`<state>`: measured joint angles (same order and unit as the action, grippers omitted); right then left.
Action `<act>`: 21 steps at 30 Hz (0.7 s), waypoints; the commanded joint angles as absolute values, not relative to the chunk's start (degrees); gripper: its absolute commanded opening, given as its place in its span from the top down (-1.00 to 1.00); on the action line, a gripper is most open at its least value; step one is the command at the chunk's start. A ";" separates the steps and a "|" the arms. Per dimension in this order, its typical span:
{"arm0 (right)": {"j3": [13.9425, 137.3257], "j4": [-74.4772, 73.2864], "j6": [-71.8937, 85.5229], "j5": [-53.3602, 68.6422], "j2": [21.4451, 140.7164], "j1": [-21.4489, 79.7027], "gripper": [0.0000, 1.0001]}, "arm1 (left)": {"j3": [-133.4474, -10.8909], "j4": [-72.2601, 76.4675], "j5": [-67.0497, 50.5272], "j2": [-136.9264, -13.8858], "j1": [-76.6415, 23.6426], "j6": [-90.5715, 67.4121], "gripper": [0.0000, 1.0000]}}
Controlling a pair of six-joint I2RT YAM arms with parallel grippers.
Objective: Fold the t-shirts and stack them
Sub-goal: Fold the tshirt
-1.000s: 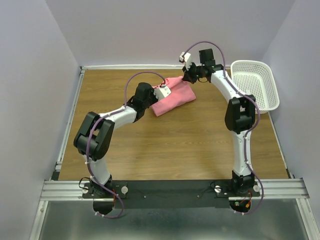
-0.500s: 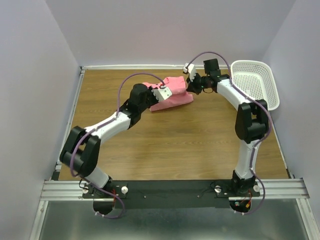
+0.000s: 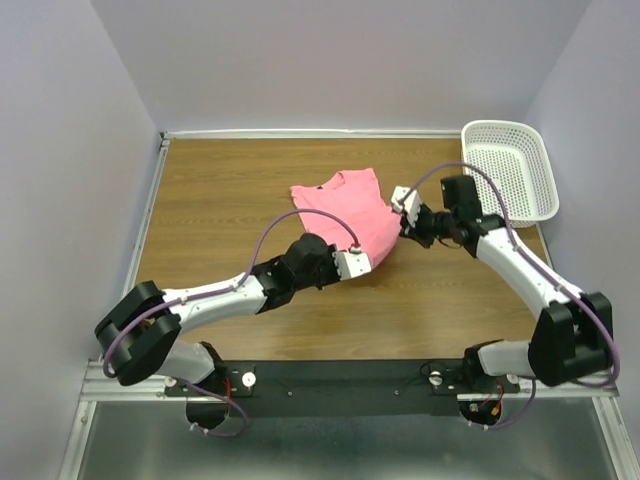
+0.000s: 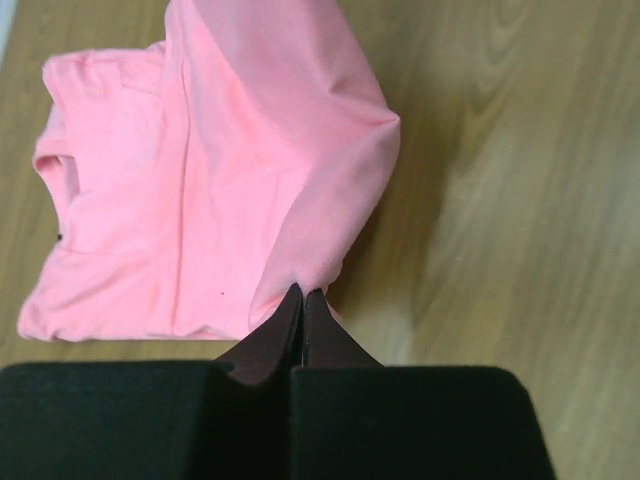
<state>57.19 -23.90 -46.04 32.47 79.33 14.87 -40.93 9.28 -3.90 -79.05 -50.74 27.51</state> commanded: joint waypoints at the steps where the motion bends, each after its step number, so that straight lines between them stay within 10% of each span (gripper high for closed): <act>1: 48.63 -27.94 -50.18 29.11 71.65 14.59 0.99 | -39.20 8.27 -0.79 -73.67 -54.31 20.31 1.00; 11: 45.34 -33.75 -50.98 24.08 57.12 14.59 0.99 | -39.99 0.53 -0.53 -71.72 -64.42 16.17 1.00; 21: 69.23 -29.10 -46.32 28.65 86.08 14.59 0.99 | -42.18 8.41 4.66 -71.53 -51.44 28.90 1.00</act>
<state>61.47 -32.40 -49.43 26.41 77.17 14.87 -39.46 2.66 2.98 -70.22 -58.22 23.42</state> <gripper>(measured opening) 0.012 0.009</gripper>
